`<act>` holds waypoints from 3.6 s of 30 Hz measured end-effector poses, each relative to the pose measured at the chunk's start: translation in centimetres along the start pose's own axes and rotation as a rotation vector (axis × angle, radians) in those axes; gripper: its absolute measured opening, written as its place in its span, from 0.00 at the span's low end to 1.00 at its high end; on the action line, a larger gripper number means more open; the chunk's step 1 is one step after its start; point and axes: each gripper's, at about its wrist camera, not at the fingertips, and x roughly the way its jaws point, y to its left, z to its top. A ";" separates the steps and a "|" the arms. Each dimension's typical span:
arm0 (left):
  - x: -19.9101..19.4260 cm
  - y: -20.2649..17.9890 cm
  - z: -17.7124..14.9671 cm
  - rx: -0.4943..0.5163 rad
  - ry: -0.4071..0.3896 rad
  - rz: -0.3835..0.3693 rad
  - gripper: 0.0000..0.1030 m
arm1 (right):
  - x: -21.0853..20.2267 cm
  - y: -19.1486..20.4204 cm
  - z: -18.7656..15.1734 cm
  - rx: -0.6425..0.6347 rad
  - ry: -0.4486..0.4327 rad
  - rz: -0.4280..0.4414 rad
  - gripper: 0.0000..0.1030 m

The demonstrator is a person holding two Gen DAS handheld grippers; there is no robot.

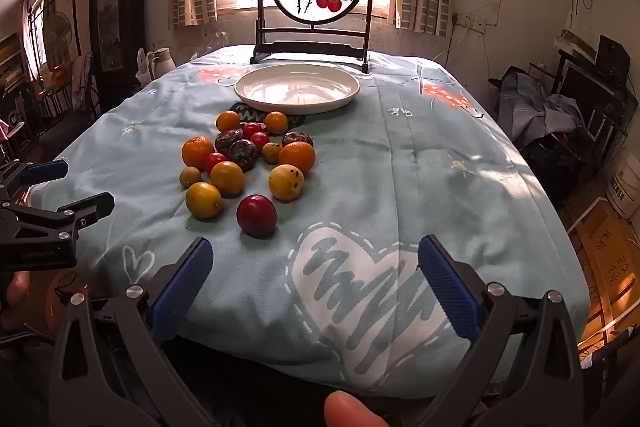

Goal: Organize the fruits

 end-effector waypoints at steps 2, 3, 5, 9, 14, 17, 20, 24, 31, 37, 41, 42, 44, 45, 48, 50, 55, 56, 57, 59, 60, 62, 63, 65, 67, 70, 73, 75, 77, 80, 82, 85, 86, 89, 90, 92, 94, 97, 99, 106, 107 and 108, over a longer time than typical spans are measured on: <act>0.0 0.0 0.0 0.000 -0.002 0.000 0.98 | 0.0 0.1 0.0 0.002 -0.005 0.003 0.99; 0.0 0.0 0.0 0.000 -0.001 0.000 0.98 | 0.0 0.2 0.0 0.002 -0.004 0.006 0.99; 0.0 0.0 0.0 -0.001 -0.001 0.000 0.98 | 0.1 0.3 0.0 0.001 0.000 0.011 0.99; 0.0 0.0 0.0 -0.004 -0.001 0.001 0.98 | 0.2 0.2 -0.1 0.004 0.005 0.019 0.99; 0.1 -0.3 -0.1 -0.005 -0.002 0.000 0.98 | 0.0 0.4 0.2 -0.009 0.004 0.005 0.99; 0.3 0.3 0.3 -0.010 -0.007 -0.003 0.98 | 0.2 0.3 0.0 -0.011 0.004 0.006 0.99; 0.5 0.4 0.4 -0.016 -0.007 -0.003 0.98 | 0.2 0.2 0.0 -0.010 0.005 0.008 0.99; 0.3 0.4 -0.2 -0.031 -0.007 -0.013 0.98 | 0.1 0.3 0.2 -0.008 0.005 0.006 0.99; 0.2 0.0 -0.1 -0.018 -0.012 -0.011 0.98 | 0.6 0.7 -0.3 -0.016 0.011 0.012 0.99; 0.3 0.4 -0.1 -0.035 -0.009 -0.007 0.98 | 0.6 0.7 -0.3 -0.017 0.010 0.012 0.99; 0.4 0.5 -0.1 -0.037 -0.004 -0.005 0.98 | 0.7 0.8 -0.3 -0.018 0.010 0.013 0.99; 0.3 0.6 -0.1 -0.038 -0.004 -0.006 0.98 | 0.7 0.9 -0.2 -0.019 0.011 0.013 0.99; 0.3 0.6 -0.2 -0.036 -0.002 -0.005 0.98 | 0.7 0.9 -0.2 -0.019 0.011 0.013 0.99; 0.3 0.6 -0.2 -0.036 -0.001 -0.004 0.98 | 0.7 0.9 -0.2 -0.019 0.011 0.014 0.99; 0.2 0.6 -0.2 -0.036 -0.003 -0.005 0.98 | 0.6 0.9 -0.2 -0.019 0.011 0.012 0.99; 0.1 0.7 -0.2 -0.037 -0.004 -0.004 0.98 | 0.7 0.9 -0.2 -0.020 0.010 0.012 0.99; 0.3 0.6 -0.2 -0.036 -0.002 -0.002 0.98 | 0.6 0.9 -0.2 -0.019 0.011 0.012 0.99; 0.3 0.7 -0.2 -0.037 -0.001 -0.002 0.98 | 0.6 0.9 -0.2 -0.019 0.011 0.012 0.99; 0.3 0.7 -0.2 -0.037 -0.002 -0.002 0.98 | 0.7 1.0 -0.3 -0.019 0.011 0.012 0.99; 0.3 0.7 -0.2 -0.036 -0.003 -0.001 0.98 | 0.6 0.9 -0.2 -0.020 0.011 0.012 0.99; 0.3 0.7 -0.2 -0.036 -0.003 -0.001 0.98 | 0.6 0.9 -0.2 -0.019 0.012 0.011 0.99; 0.4 0.7 -0.3 -0.036 -0.002 0.001 0.98 | 0.6 0.9 -0.2 -0.020 0.011 0.012 0.99; 0.4 0.7 -0.3 -0.035 0.000 0.002 0.98 | 0.6 0.9 -0.2 -0.020 0.011 0.012 0.99; 0.5 0.8 -0.4 -0.035 0.003 0.003 0.98 | 0.6 1.0 -0.2 -0.020 0.011 0.012 0.99; 0.5 0.8 -0.3 -0.037 0.003 0.003 0.98 | 0.7 1.0 -0.2 -0.019 0.011 0.011 0.99; 0.5 0.8 -0.3 -0.036 0.004 0.005 0.98 | 0.6 1.0 -0.2 -0.020 0.011 0.013 0.99; 0.5 0.8 -0.3 -0.037 0.004 0.005 0.98 | 0.7 1.0 -0.2 -0.021 0.012 0.014 0.99; 0.5 0.9 -0.3 -0.038 0.004 0.005 0.98 | 0.7 1.2 -0.2 -0.023 0.011 0.017 0.99; 0.5 0.8 -0.3 -0.036 0.004 0.005 0.98 | 0.7 1.4 -0.2 -0.026 0.009 0.020 0.99; 0.6 0.8 -0.4 -0.034 0.007 0.006 0.98 | 0.5 1.6 -0.2 -0.029 0.009 0.022 0.99; 0.6 0.8 -0.5 -0.032 0.010 0.008 0.98 | 0.5 1.6 -0.2 -0.028 0.010 0.023 0.99; 0.6 0.8 -0.6 -0.033 0.010 0.008 0.98 | 0.5 1.6 -0.2 -0.028 0.009 0.023 0.99; 0.6 0.8 -0.5 -0.032 0.010 0.008 0.98 | 0.5 1.6 -0.2 -0.028 0.009 0.023 0.99; 0.6 0.8 -0.5 -0.032 0.011 0.008 0.98 | 0.5 1.5 -0.2 -0.028 0.009 0.023 0.99; 0.7 0.8 -0.6 -0.032 0.011 0.007 0.98 | 0.5 1.5 -0.2 -0.028 0.009 0.024 0.99; 0.7 0.7 -0.6 -0.031 0.013 0.008 0.98 | 0.6 1.7 -0.2 -0.026 0.010 0.031 0.99; 0.9 0.7 -0.7 -0.030 0.014 0.005 0.98 | 0.7 1.7 -0.2 -0.024 0.008 0.042 0.99; 1.4 0.9 -0.9 -0.031 0.015 -0.006 0.98 | 1.2 1.6 -0.3 -0.023 0.012 0.066 0.99; 1.9 1.0 -1.0 -0.027 0.016 -0.022 0.98 | 2.0 1.5 -0.3 -0.027 0.015 0.083 0.99; 4.2 1.3 -1.1 -0.018 0.057 -0.079 0.93 | 6.6 2.2 0.2 -0.059 0.050 0.151 0.70; 4.5 1.3 -1.1 -0.018 0.063 -0.095 0.92 | 7.5 2.3 0.4 -0.056 0.068 0.162 0.70; 4.7 1.3 -1.1 -0.016 0.066 -0.109 0.89 | 8.2 2.4 0.5 -0.052 0.082 0.176 0.70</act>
